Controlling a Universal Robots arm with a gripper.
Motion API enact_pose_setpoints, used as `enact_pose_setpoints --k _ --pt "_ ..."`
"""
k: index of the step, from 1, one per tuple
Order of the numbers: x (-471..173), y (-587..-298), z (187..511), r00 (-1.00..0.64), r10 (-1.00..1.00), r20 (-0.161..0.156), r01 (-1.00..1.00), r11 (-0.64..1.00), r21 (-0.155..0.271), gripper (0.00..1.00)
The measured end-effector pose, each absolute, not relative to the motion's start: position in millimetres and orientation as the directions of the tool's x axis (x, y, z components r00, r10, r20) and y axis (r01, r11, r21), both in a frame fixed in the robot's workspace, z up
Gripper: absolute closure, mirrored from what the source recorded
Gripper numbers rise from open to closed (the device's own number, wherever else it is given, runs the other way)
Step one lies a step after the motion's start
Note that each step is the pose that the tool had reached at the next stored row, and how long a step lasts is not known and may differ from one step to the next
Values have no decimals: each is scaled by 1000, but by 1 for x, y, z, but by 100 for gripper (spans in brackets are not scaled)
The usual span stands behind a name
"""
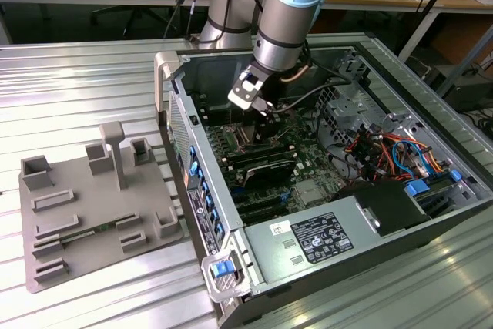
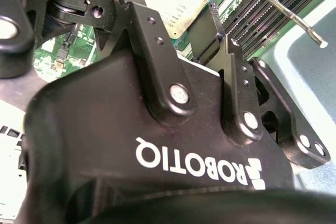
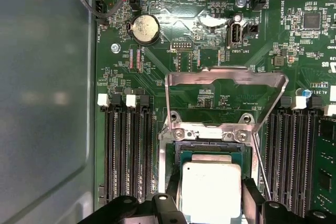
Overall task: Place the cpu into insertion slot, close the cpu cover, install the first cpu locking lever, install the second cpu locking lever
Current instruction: 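Place the cpu into insertion slot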
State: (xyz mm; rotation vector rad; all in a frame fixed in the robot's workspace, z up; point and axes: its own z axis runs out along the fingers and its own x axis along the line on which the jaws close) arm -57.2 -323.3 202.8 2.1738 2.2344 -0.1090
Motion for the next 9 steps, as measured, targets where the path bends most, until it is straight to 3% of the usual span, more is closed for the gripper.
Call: enact_pose_setpoints --k 9 --pt "-54 -323 200 -25 998 -55 999 23 -41 45"
